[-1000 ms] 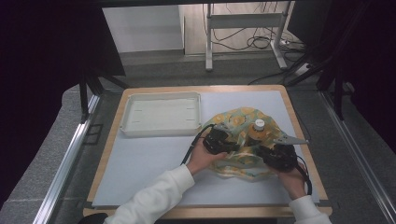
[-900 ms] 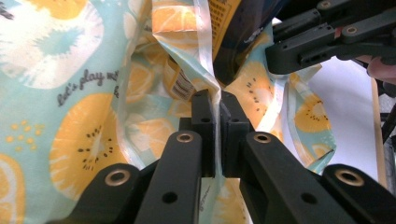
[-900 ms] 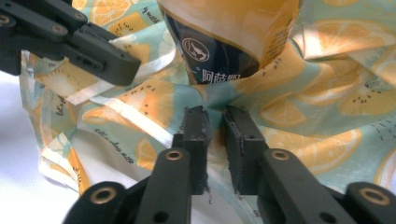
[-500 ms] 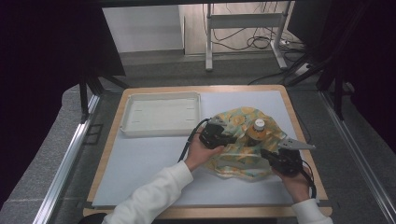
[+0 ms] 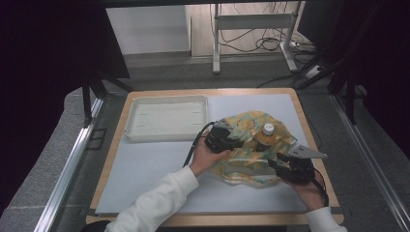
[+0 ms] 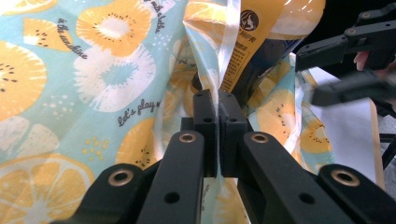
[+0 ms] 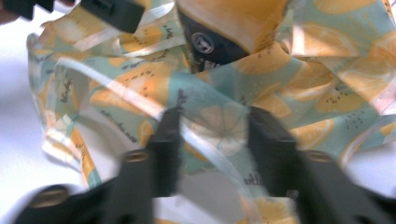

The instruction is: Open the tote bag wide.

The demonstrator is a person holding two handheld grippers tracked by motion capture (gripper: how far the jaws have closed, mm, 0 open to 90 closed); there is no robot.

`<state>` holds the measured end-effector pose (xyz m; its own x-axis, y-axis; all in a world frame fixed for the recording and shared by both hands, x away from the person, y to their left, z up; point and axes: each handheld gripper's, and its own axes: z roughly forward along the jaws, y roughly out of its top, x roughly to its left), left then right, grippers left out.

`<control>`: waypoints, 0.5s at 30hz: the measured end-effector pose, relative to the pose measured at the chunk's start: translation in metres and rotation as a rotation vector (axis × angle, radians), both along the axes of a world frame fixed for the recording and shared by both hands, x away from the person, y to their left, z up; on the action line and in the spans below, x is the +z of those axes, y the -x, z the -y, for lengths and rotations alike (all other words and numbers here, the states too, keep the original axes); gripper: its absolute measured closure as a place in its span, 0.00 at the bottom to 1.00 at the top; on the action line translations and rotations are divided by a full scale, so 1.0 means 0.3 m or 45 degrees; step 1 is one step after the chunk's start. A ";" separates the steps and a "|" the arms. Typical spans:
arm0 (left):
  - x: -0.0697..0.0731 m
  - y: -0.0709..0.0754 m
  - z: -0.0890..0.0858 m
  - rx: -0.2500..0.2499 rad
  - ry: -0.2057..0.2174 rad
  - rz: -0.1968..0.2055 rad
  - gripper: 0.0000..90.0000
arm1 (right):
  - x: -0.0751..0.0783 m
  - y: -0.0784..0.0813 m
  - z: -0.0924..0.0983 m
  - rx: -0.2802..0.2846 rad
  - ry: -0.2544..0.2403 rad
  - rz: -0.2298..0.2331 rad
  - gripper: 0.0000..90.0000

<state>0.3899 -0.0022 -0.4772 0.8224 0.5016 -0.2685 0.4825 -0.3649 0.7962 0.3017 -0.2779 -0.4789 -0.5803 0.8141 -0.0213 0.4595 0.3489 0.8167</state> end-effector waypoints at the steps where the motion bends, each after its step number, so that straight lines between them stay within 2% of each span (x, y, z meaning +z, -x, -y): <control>1: 0.000 -0.001 -0.002 0.000 -0.001 0.001 0.98 | -0.003 0.005 -0.001 0.010 0.024 0.001 0.42; 3: 0.000 -0.004 -0.004 0.002 0.000 0.003 0.98 | -0.015 0.007 0.002 0.008 0.051 -0.018 0.38; 9: 0.002 -0.004 0.000 0.004 0.000 -0.002 0.98 | -0.055 -0.031 0.004 -0.036 0.131 -0.036 0.39; 12: 0.003 -0.006 0.001 0.003 -0.003 -0.001 0.98 | -0.071 -0.044 -0.006 -0.053 0.204 -0.021 0.46; 15: 0.000 -0.009 0.000 0.005 -0.003 -0.003 0.98 | -0.075 -0.049 -0.009 -0.046 0.211 -0.009 0.63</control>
<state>0.3927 -0.0023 -0.4771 0.8197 0.5054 -0.2695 0.4861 -0.3650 0.7941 0.3163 -0.2753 -0.5014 -0.5511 0.8203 -0.1530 0.4798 0.4615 0.7462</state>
